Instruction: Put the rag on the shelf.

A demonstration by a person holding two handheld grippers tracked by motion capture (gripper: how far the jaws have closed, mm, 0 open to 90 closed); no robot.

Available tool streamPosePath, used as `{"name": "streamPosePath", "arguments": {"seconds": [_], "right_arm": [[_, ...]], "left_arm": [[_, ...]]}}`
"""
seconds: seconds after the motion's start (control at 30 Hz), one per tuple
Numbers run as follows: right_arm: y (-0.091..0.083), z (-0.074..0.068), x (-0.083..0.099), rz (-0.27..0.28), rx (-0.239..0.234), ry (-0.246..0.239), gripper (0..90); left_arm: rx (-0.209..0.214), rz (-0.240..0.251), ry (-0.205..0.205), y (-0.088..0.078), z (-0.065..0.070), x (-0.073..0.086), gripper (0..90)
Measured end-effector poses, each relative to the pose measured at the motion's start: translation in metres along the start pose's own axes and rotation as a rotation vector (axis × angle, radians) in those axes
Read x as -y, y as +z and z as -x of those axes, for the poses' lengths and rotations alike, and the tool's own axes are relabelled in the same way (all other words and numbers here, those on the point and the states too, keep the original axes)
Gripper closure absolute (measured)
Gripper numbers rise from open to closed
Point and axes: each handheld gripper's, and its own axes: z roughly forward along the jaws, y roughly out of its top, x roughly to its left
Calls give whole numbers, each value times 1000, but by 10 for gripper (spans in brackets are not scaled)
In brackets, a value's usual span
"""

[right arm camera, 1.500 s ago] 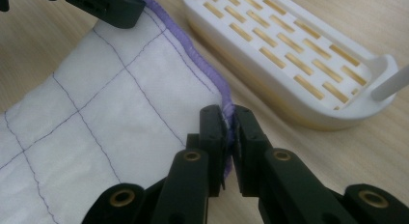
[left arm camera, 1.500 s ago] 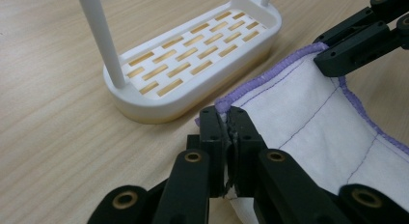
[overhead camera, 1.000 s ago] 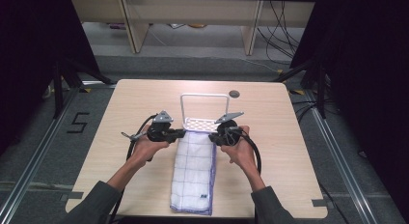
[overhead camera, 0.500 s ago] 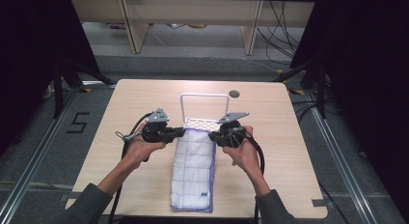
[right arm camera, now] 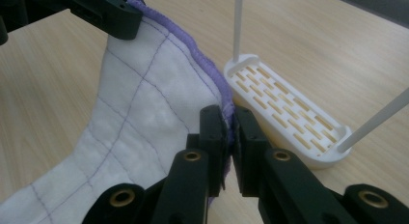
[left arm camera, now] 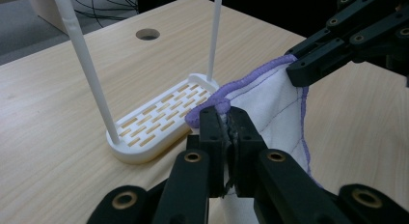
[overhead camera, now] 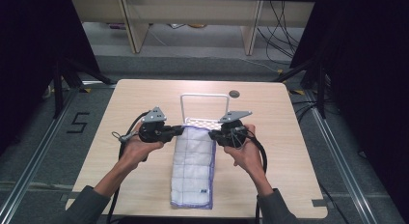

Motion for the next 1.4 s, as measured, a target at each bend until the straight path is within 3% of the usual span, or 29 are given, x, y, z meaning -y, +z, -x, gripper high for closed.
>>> {"name": "streamPosePath", "arguments": {"seconds": [0.03,0.1,0.3,0.47,0.5,0.57,0.6,0.63,0.7,0.73,0.77,0.83,0.93,1.0,1.03,1.13,1.4], "right_arm": [[-3,-2,-1,-5,-16,19,845],[-7,-1,-4,11,-14,-4,844],[-19,-7,-8,47,-27,-4,845],[-37,-15,-14,77,4,-36,846],[-40,-17,-15,75,-10,-23,846],[-44,-17,-19,101,-9,-49,846],[-47,-17,-20,100,-2,-35,846],[-48,-15,-22,113,-3,-54,847],[-53,-15,-24,115,4,-32,847],[-54,-12,-26,126,7,-62,848],[-56,-12,-28,125,13,-29,848],[-59,-10,-32,129,22,-31,848],[-63,-8,-41,142,20,-31,849],[-67,-7,-48,146,27,-29,849],[-68,-4,-51,154,23,-50,849],[-73,-1,-61,172,34,-26,849],[-72,13,-84,158,55,-18,849]], "left_arm": [[3,8,1,-1,1,-1,853],[4,15,7,-3,1,-3,853],[11,29,8,-11,2,-10,853],[21,55,33,-18,7,-22,853],[22,58,37,-19,8,-25,853],[20,64,37,-21,9,-32,853],[25,73,39,-21,8,-35,853],[16,71,45,-22,9,-38,853],[16,78,46,-22,8,-44,853],[15,80,47,-22,8,-47,853],[14,81,47,-23,8,-50,853],[30,90,36,-24,9,-55,853],[13,90,53,-29,9,-65,853],[10,92,48,-31,7,-70,853],[5,94,43,-32,5,-74,853],[5,98,21,-34,0,-81,853],[-16,67,19,-31,-9,-100,853]]}}
